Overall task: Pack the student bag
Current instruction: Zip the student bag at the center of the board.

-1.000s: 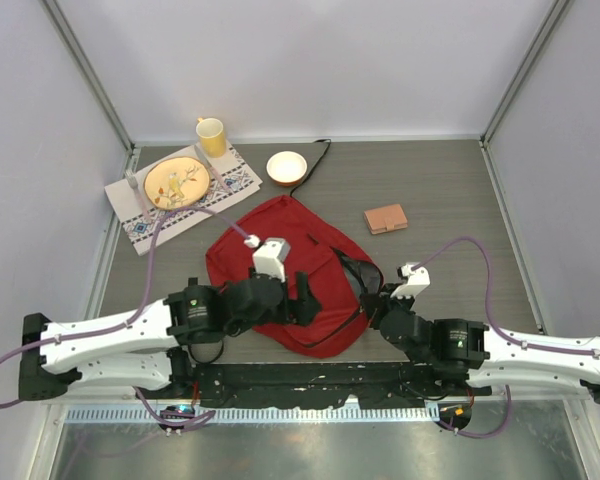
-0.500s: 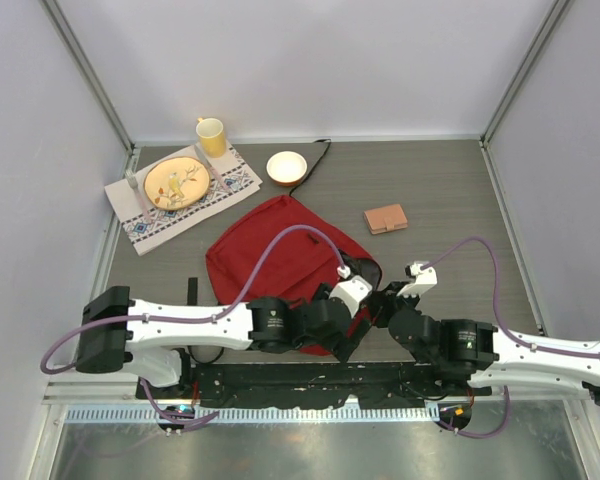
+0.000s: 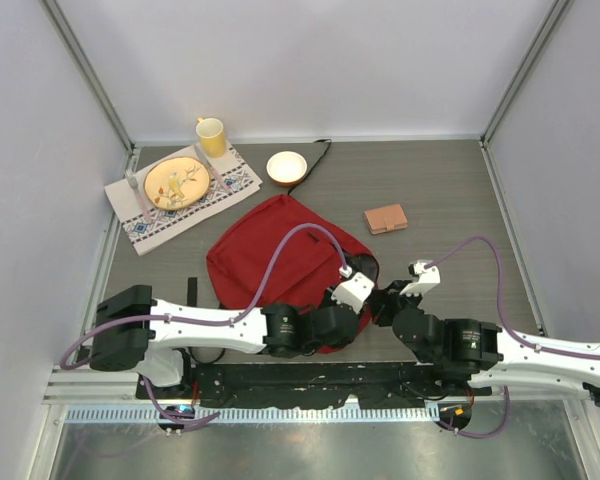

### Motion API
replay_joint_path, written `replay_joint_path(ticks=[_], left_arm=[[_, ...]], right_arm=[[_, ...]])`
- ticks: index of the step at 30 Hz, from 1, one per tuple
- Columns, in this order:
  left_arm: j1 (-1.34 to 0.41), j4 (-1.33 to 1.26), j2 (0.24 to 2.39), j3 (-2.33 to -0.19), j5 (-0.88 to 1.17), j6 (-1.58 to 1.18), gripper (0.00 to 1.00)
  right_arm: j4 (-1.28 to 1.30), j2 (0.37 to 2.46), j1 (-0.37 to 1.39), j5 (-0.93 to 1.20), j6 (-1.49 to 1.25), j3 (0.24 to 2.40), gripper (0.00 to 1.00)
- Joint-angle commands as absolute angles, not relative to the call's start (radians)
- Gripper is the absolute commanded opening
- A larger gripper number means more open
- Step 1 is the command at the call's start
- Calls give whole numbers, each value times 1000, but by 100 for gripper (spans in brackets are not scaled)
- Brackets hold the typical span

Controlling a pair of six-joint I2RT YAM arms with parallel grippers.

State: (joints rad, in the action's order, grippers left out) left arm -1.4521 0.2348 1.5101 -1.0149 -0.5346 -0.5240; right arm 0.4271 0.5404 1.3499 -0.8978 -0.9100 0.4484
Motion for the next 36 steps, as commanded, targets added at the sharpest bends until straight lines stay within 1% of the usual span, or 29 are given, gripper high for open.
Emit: replay_joint_path(ticks=[1, 3, 4, 5, 9, 15, 16, 20, 24, 28, 32, 33, 35, 36], left_arm=[[-1456, 152, 1523, -970, -591, -535, 28], [-1454, 134, 1523, -948, -557, -554, 15], [-1456, 130, 1523, -943, -545, -561, 3], [-1457, 132, 1520, -937, -517, -568, 0], [-1488, 127, 1505, -905, -474, -594, 0], [-1614, 172, 1522, -893, -472, -660, 0], [-1649, 184, 1528, -894, -483, -670, 0], [-1713, 232, 1557, -894, -512, -741, 0], [-1756, 287, 1539, -876, -560, -804, 0], [-1776, 319, 1456, -798, -610, -900, 0], [-1778, 325, 1333, -700, -672, -992, 0], [-1776, 334, 1286, -690, -692, -1012, 19], [-1778, 356, 1246, -689, -733, -1016, 39], [-1775, 353, 1224, -692, -773, -1006, 59]], right_arm=[[387, 522, 1347, -960, -894, 492, 1], [385, 525, 1348, -965, -896, 489, 1], [384, 528, 1348, -966, -894, 486, 1], [383, 529, 1347, -971, -896, 485, 1], [384, 549, 1345, -1009, -908, 483, 1], [379, 600, 1283, -1026, -888, 497, 1], [364, 606, 1260, -1013, -879, 497, 1], [301, 633, 1134, -849, -815, 479, 1], [236, 666, 1040, -778, -758, 474, 1], [207, 715, 954, -733, -712, 489, 1], [153, 755, 914, -647, -704, 483, 1], [137, 758, 914, -614, -701, 480, 1], [114, 752, 914, -586, -701, 469, 1], [100, 749, 914, -571, -700, 460, 1]])
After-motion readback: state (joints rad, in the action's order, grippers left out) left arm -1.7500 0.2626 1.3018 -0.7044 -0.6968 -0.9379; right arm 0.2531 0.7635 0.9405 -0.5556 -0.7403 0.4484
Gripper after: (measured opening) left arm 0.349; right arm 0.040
